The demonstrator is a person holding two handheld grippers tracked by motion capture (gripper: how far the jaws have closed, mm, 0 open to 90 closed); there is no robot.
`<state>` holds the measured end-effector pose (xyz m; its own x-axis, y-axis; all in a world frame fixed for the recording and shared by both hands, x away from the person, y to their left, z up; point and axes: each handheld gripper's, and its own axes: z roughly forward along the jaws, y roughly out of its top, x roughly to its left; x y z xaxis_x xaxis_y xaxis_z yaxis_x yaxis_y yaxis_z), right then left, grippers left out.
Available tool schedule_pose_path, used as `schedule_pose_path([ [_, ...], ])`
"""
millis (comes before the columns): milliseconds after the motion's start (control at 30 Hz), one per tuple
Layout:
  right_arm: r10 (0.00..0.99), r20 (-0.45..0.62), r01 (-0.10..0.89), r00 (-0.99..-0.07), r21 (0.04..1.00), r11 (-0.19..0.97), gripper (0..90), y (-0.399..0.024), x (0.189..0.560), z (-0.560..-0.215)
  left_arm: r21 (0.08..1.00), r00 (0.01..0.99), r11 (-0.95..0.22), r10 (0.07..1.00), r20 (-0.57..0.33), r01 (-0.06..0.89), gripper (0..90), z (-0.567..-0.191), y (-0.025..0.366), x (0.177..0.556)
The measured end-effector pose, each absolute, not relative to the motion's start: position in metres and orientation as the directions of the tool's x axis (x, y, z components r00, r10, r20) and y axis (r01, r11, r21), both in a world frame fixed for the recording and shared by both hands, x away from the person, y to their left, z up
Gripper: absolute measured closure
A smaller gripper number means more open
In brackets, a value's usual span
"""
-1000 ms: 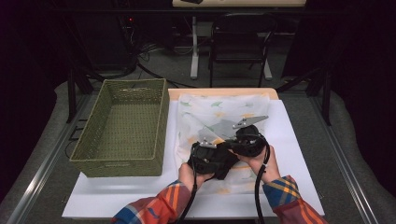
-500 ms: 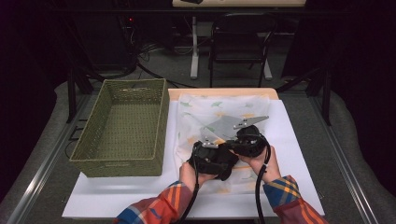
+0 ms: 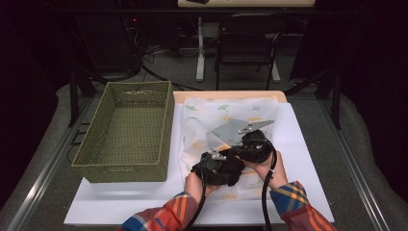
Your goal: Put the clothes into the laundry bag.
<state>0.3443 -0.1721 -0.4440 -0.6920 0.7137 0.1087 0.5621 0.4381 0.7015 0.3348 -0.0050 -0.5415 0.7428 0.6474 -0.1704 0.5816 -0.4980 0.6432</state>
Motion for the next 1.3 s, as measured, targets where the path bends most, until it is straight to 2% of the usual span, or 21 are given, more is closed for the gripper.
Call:
schedule_pose_path([
  [100, 0.712, 0.118, 0.564, -0.693, 0.703, 0.432, 89.0, -0.174, 0.344, -0.444, 0.637, 0.739, -0.492, 0.646, -0.191, 0.594, 75.5, -0.541, -0.007, 0.34],
  [167, 0.711, 0.12, 0.564, -0.692, 0.705, 0.43, 89.0, -0.175, 0.344, -0.443, 0.64, 0.735, -0.481, 0.648, -0.2, 0.598, 79.9, -0.54, -0.008, 0.345],
  [533, 0.705, 0.143, 0.565, -0.695, 0.715, 0.412, 89.2, -0.174, 0.343, -0.441, 0.674, 0.695, -0.418, 0.691, -0.199, 0.609, 80.3, -0.535, -0.017, 0.369],
  [633, 0.709, 0.144, 0.569, -0.69, 0.713, 0.409, 89.1, -0.176, 0.344, -0.442, 0.68, 0.693, -0.411, 0.692, -0.201, 0.607, 74.0, -0.538, -0.015, 0.37],
  [833, 0.716, 0.148, 0.578, -0.683, 0.709, 0.405, 89.1, -0.179, 0.345, -0.443, 0.663, 0.716, -0.447, 0.67, -0.197, 0.601, 49.1, -0.532, -0.003, 0.363],
  [933, 0.715, 0.144, 0.576, -0.684, 0.708, 0.409, 89.1, -0.179, 0.345, -0.442, 0.657, 0.733, -0.476, 0.657, -0.177, 0.585, 40.2, -0.529, 0.004, 0.356],
  [1067, 0.713, 0.142, 0.573, -0.687, 0.709, 0.411, 89.0, -0.178, 0.346, -0.443, 0.639, 0.751, -0.514, 0.642, -0.156, 0.572, 36.9, -0.53, 0.011, 0.347],
  [1167, 0.714, 0.142, 0.574, -0.686, 0.709, 0.41, 89.1, -0.177, 0.346, -0.443, 0.623, 0.748, -0.534, 0.651, -0.129, 0.572, 42.7, -0.535, 0.012, 0.345],
  [1300, 0.713, 0.144, 0.577, -0.686, 0.705, 0.412, 89.1, -0.176, 0.346, -0.444, 0.622, 0.733, -0.517, 0.666, -0.14, 0.589, 62.2, -0.541, 0.014, 0.351],
])
